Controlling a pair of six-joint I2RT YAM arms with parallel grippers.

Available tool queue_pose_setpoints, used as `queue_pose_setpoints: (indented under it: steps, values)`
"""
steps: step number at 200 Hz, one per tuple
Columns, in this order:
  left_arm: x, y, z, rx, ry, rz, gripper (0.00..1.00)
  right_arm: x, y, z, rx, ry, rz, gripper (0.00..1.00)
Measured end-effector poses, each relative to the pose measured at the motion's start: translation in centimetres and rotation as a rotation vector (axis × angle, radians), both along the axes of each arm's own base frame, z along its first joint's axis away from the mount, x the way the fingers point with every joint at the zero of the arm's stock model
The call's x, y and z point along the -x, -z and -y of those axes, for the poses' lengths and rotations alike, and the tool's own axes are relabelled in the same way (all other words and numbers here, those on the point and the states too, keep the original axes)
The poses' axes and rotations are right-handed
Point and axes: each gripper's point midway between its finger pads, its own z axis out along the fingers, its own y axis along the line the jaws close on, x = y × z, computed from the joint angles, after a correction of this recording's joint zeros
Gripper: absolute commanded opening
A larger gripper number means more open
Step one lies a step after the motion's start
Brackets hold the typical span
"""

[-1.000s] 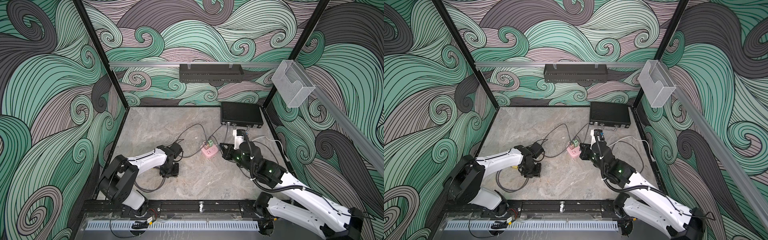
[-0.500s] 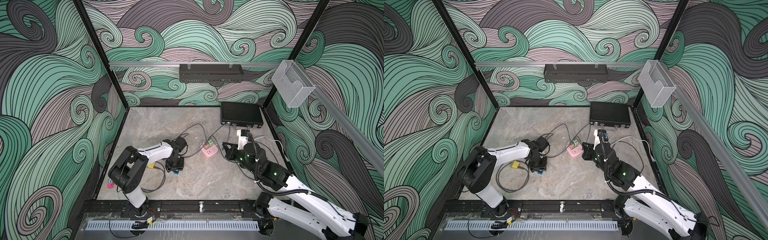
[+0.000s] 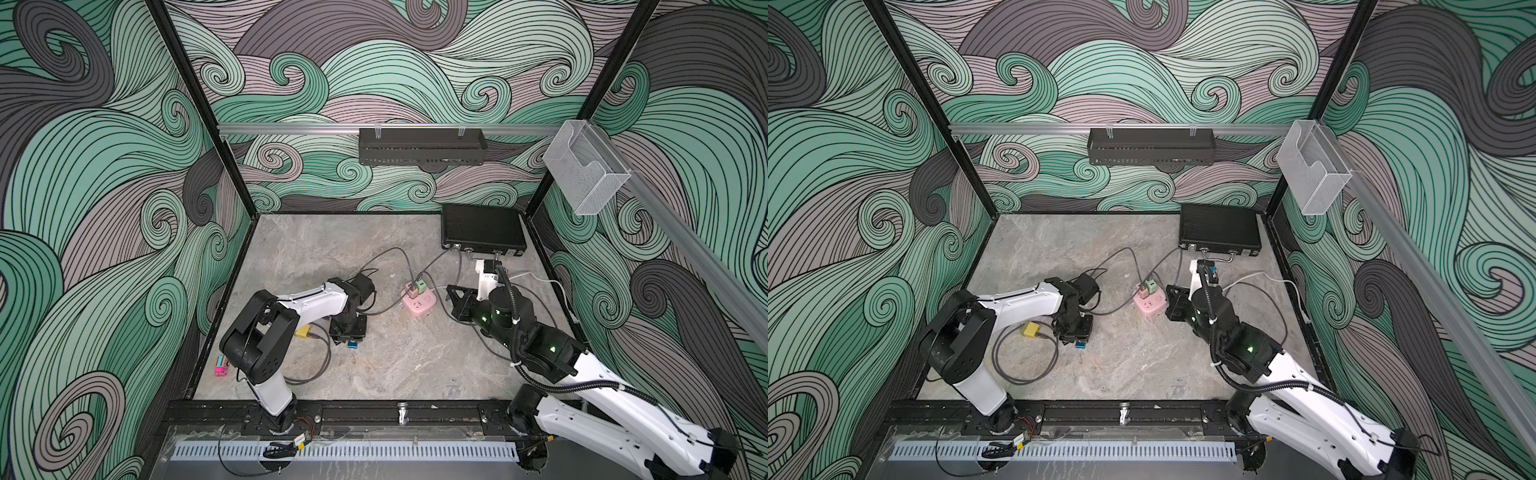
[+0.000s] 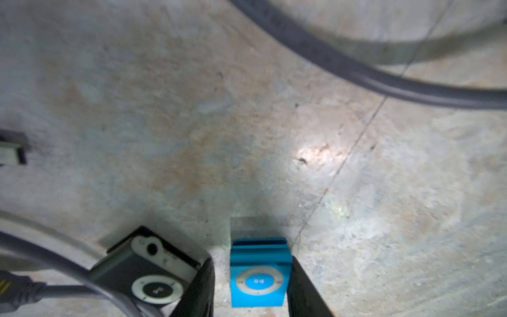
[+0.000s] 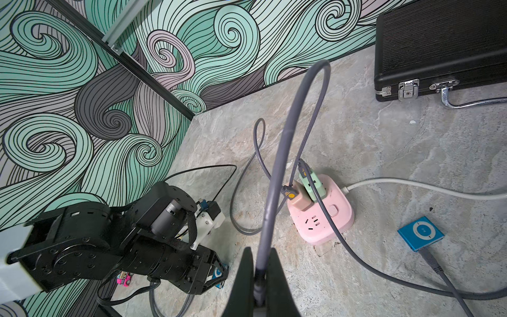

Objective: Charge mp3
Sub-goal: Adjust the mp3 player at the center of the board, then pick up the MP3 player from the center of the board.

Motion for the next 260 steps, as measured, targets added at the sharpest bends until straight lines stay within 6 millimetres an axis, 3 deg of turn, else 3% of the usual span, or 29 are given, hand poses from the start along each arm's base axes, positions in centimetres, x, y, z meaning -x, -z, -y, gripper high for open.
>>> queue_pose_setpoints:
  steps: [68, 147, 260]
  values:
    - [0.08, 0.11, 0.53, -0.036, 0.024, 0.006, 0.33, 0.12, -0.05, 0.17, -0.004, 0.001, 0.005, 0.0]
    - [0.16, 0.21, 0.49, -0.043, -0.027, -0.003, 0.38, 0.13, 0.33, 0.3, 0.001, 0.003, 0.001, 0.0]
    - [-0.04, 0.22, 0.52, -0.023, -0.062, -0.021, 0.35, 0.4, 0.47, 0.58, -0.001, 0.002, 0.006, 0.0]
